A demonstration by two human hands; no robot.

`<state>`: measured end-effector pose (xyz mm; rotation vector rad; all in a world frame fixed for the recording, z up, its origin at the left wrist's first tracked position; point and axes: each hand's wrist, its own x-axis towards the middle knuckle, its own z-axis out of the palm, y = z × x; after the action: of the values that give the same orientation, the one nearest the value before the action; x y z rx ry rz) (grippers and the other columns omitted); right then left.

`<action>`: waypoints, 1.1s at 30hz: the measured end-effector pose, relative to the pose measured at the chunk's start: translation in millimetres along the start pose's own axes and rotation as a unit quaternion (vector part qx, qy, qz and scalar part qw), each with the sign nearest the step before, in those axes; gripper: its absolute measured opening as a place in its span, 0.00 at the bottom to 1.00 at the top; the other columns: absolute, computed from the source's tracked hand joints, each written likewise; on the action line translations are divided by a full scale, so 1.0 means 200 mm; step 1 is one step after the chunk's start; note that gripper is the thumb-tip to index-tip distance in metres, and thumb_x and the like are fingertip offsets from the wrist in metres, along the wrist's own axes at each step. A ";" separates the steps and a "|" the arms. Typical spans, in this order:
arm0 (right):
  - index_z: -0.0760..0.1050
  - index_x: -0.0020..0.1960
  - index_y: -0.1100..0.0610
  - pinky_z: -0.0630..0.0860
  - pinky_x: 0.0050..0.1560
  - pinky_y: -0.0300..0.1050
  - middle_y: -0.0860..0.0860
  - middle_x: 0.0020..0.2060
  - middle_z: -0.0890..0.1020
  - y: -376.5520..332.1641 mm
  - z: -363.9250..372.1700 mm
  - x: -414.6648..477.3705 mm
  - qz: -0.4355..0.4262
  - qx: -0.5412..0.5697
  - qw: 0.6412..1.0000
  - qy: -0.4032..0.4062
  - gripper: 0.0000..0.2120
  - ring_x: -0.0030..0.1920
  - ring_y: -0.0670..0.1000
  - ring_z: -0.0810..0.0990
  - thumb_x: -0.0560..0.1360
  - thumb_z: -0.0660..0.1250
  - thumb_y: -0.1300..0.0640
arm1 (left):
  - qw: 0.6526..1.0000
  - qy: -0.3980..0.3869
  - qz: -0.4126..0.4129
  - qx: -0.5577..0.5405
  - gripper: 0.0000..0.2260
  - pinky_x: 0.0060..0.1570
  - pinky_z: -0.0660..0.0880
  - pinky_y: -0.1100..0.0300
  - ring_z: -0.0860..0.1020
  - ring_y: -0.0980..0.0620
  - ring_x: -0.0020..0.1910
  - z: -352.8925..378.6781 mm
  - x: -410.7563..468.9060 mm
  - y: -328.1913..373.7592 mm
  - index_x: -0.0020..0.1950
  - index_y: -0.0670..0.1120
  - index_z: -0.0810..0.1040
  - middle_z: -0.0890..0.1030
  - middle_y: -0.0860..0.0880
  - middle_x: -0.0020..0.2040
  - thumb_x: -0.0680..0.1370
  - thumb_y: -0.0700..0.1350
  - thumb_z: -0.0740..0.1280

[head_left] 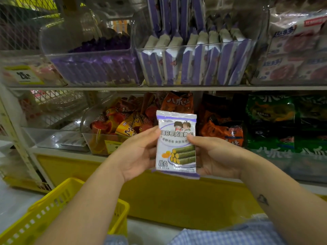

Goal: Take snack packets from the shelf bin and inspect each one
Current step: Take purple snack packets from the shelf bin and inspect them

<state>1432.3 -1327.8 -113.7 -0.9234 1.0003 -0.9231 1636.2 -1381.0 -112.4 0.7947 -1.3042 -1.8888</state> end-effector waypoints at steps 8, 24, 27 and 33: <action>0.73 0.64 0.62 0.83 0.45 0.56 0.62 0.57 0.82 -0.02 -0.01 -0.01 0.030 0.066 0.997 0.026 0.21 0.55 0.60 0.83 0.80 0.57 0.49 | 0.996 -0.067 -0.062 -0.024 0.21 0.42 0.83 0.48 0.84 0.45 0.50 -0.02 -0.02 0.00 0.65 0.46 0.75 0.82 0.40 0.59 0.72 0.39 0.66; 0.72 0.66 0.44 0.82 0.47 0.48 0.51 0.55 0.84 0.04 0.15 0.03 -0.216 -0.095 0.971 0.028 0.20 0.52 0.52 0.84 0.77 0.57 0.41 | 0.972 0.037 0.174 0.154 0.25 0.67 0.70 0.55 0.74 0.61 0.66 0.13 0.01 -0.09 0.70 0.65 0.68 0.76 0.62 0.66 0.73 0.57 0.65; 0.68 0.71 0.44 0.81 0.45 0.44 0.51 0.51 0.85 0.04 0.15 0.03 -0.234 -0.100 0.967 0.018 0.18 0.48 0.51 0.85 0.82 0.56 0.49 | 0.990 -0.003 0.139 0.030 0.24 0.67 0.70 0.47 0.76 0.50 0.66 0.14 0.01 -0.07 0.69 0.61 0.70 0.77 0.52 0.67 0.73 0.56 0.64; 0.66 0.72 0.46 0.80 0.57 0.52 0.48 0.54 0.84 0.06 0.13 0.06 -0.214 -0.153 0.962 0.068 0.28 0.53 0.49 0.84 0.73 0.68 0.49 | 0.976 -0.115 0.034 -0.184 0.26 0.53 0.80 0.49 0.80 0.43 0.60 0.14 -0.01 -0.07 0.73 0.47 0.68 0.79 0.40 0.64 0.76 0.52 0.62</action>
<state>1462.5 -1330.0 -122.0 -1.3882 1.1019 -1.2260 1612.8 -1361.3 -117.9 0.3444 -1.0481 -2.1291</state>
